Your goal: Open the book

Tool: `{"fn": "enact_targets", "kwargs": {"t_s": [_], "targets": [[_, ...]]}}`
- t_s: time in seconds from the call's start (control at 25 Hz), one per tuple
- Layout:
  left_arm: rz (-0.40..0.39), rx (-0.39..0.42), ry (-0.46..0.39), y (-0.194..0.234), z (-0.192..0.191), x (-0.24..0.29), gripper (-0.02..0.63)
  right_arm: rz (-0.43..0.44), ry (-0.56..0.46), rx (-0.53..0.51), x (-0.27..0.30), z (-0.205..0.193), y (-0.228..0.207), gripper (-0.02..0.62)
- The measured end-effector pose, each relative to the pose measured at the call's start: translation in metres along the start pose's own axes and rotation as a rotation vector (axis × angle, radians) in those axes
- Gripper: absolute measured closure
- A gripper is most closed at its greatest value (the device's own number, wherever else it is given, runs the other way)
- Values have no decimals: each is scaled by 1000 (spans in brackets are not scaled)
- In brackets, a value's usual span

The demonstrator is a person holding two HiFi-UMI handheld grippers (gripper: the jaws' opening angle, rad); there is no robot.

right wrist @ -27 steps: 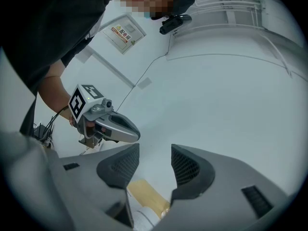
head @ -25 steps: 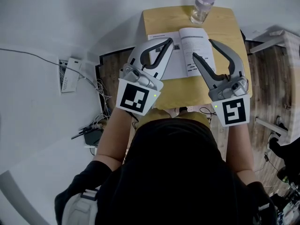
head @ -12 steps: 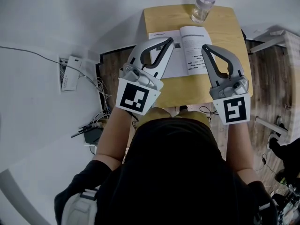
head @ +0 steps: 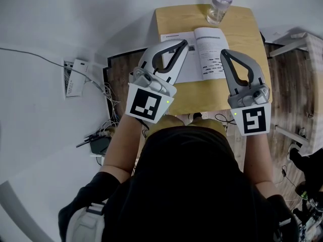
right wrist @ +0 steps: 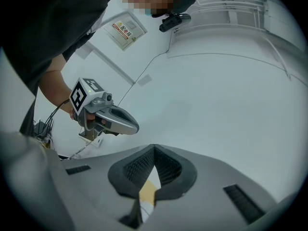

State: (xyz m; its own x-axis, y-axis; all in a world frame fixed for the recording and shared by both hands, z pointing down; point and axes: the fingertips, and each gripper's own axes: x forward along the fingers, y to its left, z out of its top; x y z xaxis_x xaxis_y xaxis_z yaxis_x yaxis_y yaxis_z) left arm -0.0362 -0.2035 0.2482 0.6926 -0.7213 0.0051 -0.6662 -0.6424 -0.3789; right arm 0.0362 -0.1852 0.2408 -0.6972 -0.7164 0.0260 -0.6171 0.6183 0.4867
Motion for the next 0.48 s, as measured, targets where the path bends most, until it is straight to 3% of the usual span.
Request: {"fn": "enact_targets", "kwargs": {"t_s": [0.48], "targets": [[-16,-3,0,-4,0,-3,595,-15,35,-19,-1,-1,3,566]]}}
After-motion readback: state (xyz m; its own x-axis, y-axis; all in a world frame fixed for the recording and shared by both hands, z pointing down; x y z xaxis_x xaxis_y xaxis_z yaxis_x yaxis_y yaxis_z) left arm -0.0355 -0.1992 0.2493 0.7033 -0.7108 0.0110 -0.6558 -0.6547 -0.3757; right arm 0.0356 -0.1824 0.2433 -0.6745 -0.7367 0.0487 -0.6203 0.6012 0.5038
